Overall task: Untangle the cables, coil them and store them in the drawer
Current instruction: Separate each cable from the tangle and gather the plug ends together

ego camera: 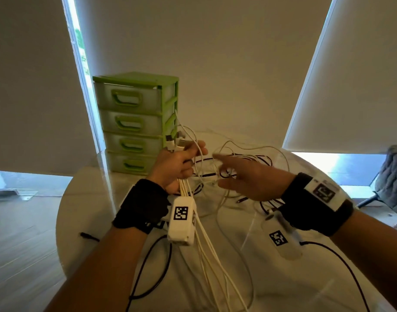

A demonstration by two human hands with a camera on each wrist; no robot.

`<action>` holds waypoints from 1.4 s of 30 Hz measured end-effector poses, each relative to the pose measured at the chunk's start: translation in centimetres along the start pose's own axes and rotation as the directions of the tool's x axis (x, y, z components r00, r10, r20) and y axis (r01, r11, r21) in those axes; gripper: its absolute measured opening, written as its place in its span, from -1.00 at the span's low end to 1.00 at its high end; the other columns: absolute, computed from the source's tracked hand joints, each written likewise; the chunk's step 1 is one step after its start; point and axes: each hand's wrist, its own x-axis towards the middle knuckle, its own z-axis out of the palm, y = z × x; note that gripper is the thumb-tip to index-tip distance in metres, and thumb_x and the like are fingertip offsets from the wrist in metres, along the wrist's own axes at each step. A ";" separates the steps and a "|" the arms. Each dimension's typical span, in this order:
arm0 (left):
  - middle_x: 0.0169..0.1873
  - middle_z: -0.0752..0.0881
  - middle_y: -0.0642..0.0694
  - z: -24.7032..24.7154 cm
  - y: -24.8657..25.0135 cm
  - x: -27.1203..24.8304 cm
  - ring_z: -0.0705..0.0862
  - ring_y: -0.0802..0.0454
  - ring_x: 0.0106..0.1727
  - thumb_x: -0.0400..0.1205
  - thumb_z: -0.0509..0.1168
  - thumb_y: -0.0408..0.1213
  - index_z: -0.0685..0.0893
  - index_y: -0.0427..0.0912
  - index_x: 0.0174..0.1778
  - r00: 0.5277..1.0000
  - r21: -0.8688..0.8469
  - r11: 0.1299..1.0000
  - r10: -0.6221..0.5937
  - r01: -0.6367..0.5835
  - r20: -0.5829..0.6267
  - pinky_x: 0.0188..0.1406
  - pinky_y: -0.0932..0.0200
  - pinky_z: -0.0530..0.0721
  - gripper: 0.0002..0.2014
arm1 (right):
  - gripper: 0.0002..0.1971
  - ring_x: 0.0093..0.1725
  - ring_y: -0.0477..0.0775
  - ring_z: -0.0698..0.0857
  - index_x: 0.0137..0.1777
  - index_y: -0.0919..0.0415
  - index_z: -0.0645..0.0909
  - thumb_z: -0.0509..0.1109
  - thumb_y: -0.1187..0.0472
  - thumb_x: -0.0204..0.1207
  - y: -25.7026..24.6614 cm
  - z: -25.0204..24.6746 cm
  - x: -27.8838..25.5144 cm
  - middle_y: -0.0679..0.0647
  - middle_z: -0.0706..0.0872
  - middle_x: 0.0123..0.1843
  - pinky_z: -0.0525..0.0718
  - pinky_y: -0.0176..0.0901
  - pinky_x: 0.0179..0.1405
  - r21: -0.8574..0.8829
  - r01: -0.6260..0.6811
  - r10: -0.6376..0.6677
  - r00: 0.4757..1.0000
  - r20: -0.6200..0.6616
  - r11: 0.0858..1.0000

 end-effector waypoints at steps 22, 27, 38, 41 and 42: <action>-0.53 0.58 0.09 -2.5 3.3 0.8 0.20 0.24 -0.76 0.77 -0.01 -0.37 0.66 -0.14 -0.33 0.970 -0.353 0.909 0.168 -0.221 -0.175 -0.81 0.43 0.12 -0.57 | -0.61 0.04 -0.03 0.59 0.35 -0.01 0.62 0.42 -0.04 0.54 5.9 -3.0 -2.1 -0.04 0.64 0.27 0.53 -0.12 0.15 -0.107 -0.095 0.016 0.815 -0.580 0.990; -0.47 0.67 0.13 -1.8 3.3 0.1 0.23 0.24 -0.77 0.70 0.04 -0.30 0.62 -0.14 -0.19 0.981 -0.371 0.908 0.186 -0.193 -0.054 -0.79 0.45 0.16 -0.73 | -0.49 -0.18 -0.22 0.57 0.48 0.00 0.42 0.42 0.00 0.56 1.3 -0.3 0.4 -0.11 0.65 0.07 0.62 -0.23 -0.02 -0.027 -0.016 0.004 0.913 -0.408 1.000; -0.67 0.38 0.07 3.1 -0.6 -0.8 0.17 0.22 -0.72 0.62 0.28 -0.52 0.72 0.02 -0.45 0.994 0.279 0.959 0.024 -0.052 0.103 -0.73 0.40 0.16 -0.60 | -0.76 -0.30 0.04 0.69 -0.13 0.17 0.61 0.16 0.27 0.72 -3.6 -5.6 0.0 0.11 0.71 -0.23 0.57 -0.24 -0.34 0.456 0.472 -0.360 0.879 -0.312 0.755; -0.77 0.46 0.13 4.5 -0.7 -1.7 0.30 0.27 -0.74 0.67 0.27 -0.46 0.75 -0.13 -0.18 0.973 0.376 0.914 0.074 -0.154 0.218 -0.71 0.41 0.26 -0.79 | -0.81 -0.25 0.16 0.70 0.09 0.19 0.59 0.13 0.28 0.72 -4.0 -6.2 -0.4 0.14 0.71 -0.16 0.58 -0.15 -0.36 0.524 0.545 -0.377 0.836 -0.398 0.655; -0.76 0.49 0.14 4.6 -0.6 -1.8 0.31 0.28 -0.74 0.67 0.28 -0.42 0.75 -0.16 -0.17 0.972 0.381 0.909 0.093 -0.171 0.215 -0.71 0.40 0.26 -0.82 | -0.81 -0.23 0.17 0.71 0.21 0.19 0.55 0.14 0.28 0.72 -3.6 -6.2 -0.4 0.15 0.71 -0.12 0.59 -0.18 -0.36 0.522 0.539 -0.332 0.834 -0.440 0.661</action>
